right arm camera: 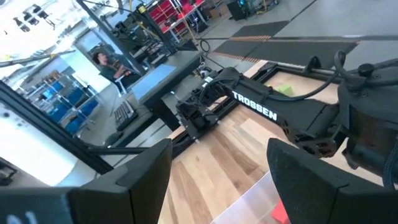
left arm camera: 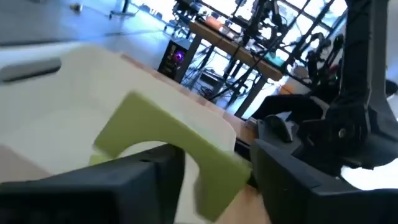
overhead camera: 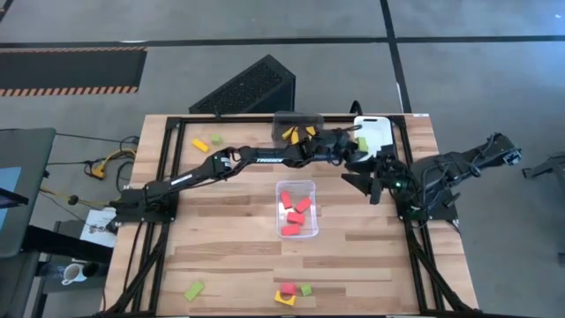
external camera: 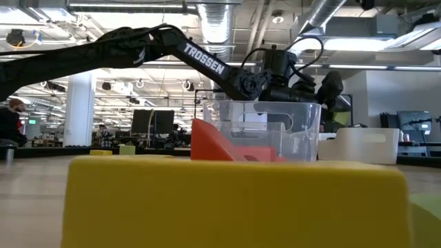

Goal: Sort & place blocks by color
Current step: Put the green block into the white bin, then put the pink block into the transparent bin

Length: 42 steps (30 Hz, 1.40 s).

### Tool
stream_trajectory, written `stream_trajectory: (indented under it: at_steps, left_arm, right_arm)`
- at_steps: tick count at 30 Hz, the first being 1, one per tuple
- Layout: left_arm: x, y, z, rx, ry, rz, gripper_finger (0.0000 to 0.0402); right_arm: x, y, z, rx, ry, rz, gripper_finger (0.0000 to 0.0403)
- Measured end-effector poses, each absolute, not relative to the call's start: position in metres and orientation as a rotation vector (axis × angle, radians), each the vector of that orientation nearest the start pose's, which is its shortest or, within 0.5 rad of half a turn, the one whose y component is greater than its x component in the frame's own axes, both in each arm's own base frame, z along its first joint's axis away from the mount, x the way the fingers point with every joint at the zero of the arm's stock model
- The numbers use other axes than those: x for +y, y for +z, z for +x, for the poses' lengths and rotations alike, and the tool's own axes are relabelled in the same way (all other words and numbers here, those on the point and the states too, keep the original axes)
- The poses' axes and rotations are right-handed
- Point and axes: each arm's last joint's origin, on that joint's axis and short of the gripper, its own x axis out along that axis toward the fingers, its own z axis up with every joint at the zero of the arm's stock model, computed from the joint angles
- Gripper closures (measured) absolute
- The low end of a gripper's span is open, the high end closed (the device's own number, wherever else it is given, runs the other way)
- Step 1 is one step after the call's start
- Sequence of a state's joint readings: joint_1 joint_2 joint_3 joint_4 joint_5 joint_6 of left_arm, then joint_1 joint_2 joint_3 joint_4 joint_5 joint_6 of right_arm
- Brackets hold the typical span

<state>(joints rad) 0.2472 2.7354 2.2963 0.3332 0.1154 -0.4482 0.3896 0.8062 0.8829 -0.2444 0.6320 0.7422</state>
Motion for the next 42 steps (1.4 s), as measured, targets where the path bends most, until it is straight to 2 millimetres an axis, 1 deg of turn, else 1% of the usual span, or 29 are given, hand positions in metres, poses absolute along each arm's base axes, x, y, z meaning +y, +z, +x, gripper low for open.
stream_trajectory:
  at_steps: [5,9,11,16,19,23,26,28,30,32,34,36,38,42]
  left_arm:
    - [0.147,0.157,0.590,0.086,0.213,-0.309,0.0176]
    - [0.154,0.159,0.588,0.122,0.197,-0.223,0.0150]
    - [0.159,0.160,0.586,0.132,0.178,-0.226,0.0147]
    - [0.172,0.158,0.580,0.193,0.142,-0.351,0.0146]
    - [0.174,0.157,0.580,0.204,0.106,-0.338,0.0145]
    - [0.168,0.159,0.580,0.223,0.033,-0.342,0.0145]
    - [0.169,0.166,0.573,0.327,0.018,-0.392,0.0145]
    - [0.171,0.181,0.564,0.415,0.061,-0.365,0.0145]
    - [0.172,0.203,0.550,0.511,0.120,-0.319,0.0145]
    - [0.171,0.232,0.531,0.618,0.189,-0.267,0.0145]
    - [0.170,0.254,0.511,0.734,0.253,-0.198,0.0145]
    - [0.169,0.262,0.490,0.894,0.318,-0.151,0.0145]
    - [0.174,0.266,0.469,1.041,0.378,-0.137,0.0145]
    - [0.189,0.296,0.421,1.225,0.462,-0.159,0.0145]
  right_arm:
    - [0.046,0.357,0.162,0.053,-0.273,0.672,0.0117]
    - [0.043,0.360,0.163,0.028,-0.278,0.684,0.0117]
    - [0.042,0.362,0.163,0.008,-0.278,0.694,0.0117]
    - [0.040,0.365,0.164,-0.028,-0.281,0.709,0.0117]
    - [0.039,0.365,0.165,-0.031,-0.283,0.710,0.0117]
    - [0.038,0.366,0.165,-0.043,-0.277,0.717,0.0117]
    - [0.039,0.366,0.165,-0.035,-0.256,0.718,0.0117]
    - [0.039,0.366,0.165,-0.033,-0.256,0.718,0.0117]
    - [0.039,0.366,0.165,-0.033,-0.256,0.717,0.0117]
    - [0.039,0.367,0.165,-0.035,-0.255,0.700,0.0117]
    - [0.039,0.368,0.165,-0.041,-0.252,0.681,0.0117]
    - [0.039,0.368,0.165,-0.041,-0.251,0.671,0.0117]
    - [0.039,0.368,0.165,-0.037,-0.252,0.657,0.0117]
    - [0.042,0.365,0.169,-0.018,-0.251,0.617,0.0117]
